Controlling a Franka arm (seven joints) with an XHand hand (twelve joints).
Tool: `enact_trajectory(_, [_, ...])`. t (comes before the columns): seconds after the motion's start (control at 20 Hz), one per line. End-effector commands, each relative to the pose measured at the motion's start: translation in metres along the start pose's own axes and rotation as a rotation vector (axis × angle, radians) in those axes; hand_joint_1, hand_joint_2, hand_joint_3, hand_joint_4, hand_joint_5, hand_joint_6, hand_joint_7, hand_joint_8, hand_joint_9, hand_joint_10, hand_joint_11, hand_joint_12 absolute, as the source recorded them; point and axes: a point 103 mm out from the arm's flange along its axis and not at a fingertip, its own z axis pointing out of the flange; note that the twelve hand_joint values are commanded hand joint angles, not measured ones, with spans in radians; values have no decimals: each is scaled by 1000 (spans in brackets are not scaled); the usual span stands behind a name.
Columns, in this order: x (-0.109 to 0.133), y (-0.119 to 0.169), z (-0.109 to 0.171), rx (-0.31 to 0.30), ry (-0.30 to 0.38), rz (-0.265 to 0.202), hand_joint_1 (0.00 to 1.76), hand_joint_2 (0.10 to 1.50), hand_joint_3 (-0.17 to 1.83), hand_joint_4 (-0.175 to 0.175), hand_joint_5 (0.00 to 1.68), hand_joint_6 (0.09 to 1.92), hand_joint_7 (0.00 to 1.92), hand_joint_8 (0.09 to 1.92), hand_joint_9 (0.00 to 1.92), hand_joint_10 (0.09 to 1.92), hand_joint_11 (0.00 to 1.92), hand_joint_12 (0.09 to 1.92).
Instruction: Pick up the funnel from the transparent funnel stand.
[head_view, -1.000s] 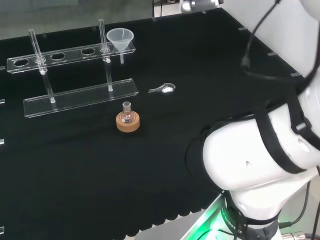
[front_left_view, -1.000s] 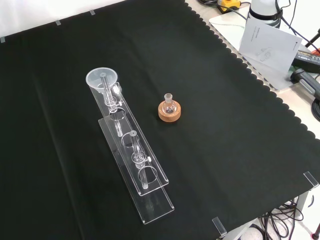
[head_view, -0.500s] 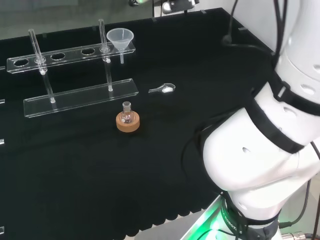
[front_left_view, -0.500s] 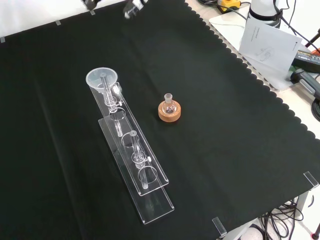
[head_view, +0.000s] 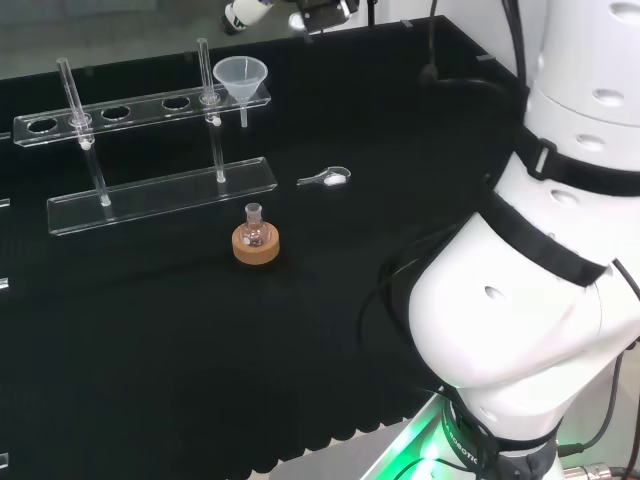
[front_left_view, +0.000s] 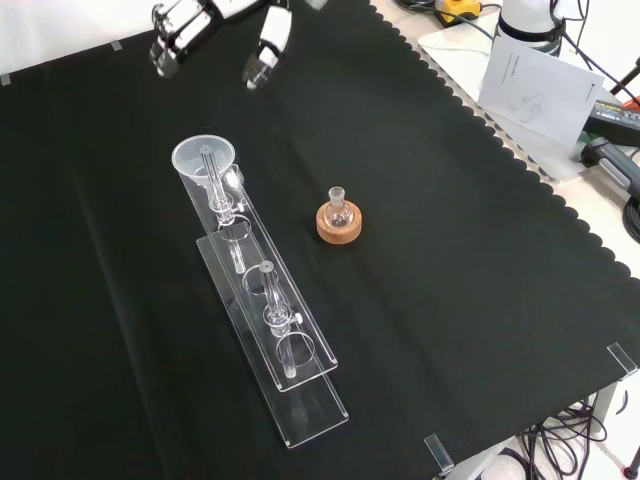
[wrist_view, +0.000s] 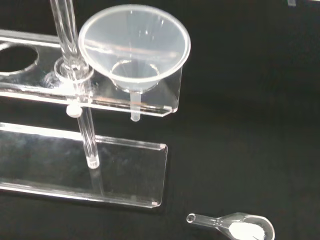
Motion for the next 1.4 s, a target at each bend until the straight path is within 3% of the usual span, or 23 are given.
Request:
enact_trajectory(0.05, [22,25,19,81,-45,-13,429,886,253,0,244,87,84,540,213,675,50,1420])
enact_trajectory(0.6, [17,50,44,205,-56,14,484,778,248,-6,141,87,0,523,166,741,138,1510])
enact_trajectory(0.95, [20,61,57,241,-81,-3,493,747,248,-16,90,87,0,399,126,786,167,1519])
enact_trajectory(1.4, [23,70,68,265,-63,-30,510,733,246,-20,56,87,0,336,101,806,189,1520])
